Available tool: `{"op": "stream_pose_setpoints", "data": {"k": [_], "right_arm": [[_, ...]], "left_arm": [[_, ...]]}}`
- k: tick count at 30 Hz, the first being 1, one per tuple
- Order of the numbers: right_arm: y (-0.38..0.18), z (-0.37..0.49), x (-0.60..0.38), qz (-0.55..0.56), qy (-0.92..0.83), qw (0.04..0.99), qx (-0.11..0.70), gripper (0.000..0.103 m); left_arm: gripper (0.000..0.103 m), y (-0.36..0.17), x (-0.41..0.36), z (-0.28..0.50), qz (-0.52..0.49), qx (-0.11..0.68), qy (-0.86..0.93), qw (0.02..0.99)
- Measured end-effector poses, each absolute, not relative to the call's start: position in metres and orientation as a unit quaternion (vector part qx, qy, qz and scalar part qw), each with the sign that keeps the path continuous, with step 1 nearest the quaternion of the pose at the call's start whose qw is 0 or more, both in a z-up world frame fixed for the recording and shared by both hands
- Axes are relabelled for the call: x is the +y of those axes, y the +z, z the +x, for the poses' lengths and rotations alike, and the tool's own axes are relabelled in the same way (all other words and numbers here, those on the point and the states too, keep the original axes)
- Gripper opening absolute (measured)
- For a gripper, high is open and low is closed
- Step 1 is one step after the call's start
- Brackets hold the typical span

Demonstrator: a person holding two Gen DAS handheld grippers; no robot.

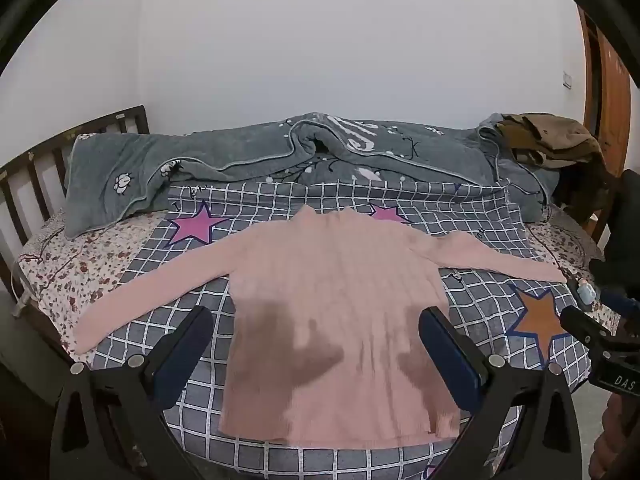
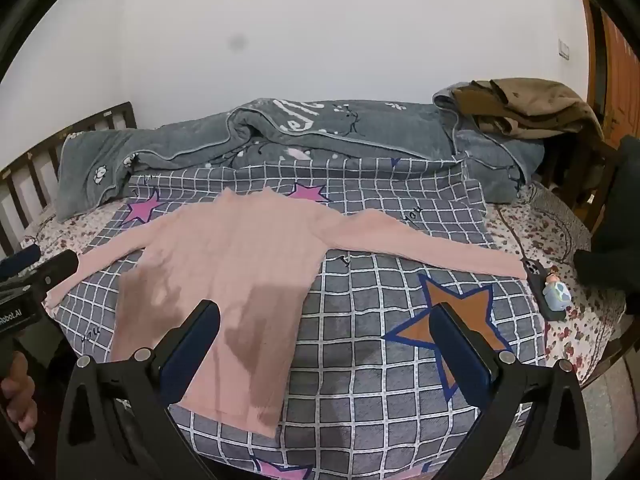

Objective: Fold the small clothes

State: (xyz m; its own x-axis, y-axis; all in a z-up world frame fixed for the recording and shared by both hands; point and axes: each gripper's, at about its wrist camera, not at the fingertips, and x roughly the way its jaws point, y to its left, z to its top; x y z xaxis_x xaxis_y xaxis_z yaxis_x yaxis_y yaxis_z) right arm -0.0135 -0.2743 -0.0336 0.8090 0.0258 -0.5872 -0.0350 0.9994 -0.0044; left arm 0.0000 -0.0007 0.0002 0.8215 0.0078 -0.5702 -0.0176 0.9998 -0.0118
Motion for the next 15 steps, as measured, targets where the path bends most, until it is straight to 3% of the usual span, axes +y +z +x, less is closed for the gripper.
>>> {"op": "stream_pose_setpoints", "data": {"k": [15], "right_arm": [[-0.026, -0.018, -0.274, -0.002, 0.015, 0.952, 0.307, 0.103]], "left_arm": [[0.103, 0.007, 0.005, -0.003, -0.017, 0.291, 0.018, 0.957]]}}
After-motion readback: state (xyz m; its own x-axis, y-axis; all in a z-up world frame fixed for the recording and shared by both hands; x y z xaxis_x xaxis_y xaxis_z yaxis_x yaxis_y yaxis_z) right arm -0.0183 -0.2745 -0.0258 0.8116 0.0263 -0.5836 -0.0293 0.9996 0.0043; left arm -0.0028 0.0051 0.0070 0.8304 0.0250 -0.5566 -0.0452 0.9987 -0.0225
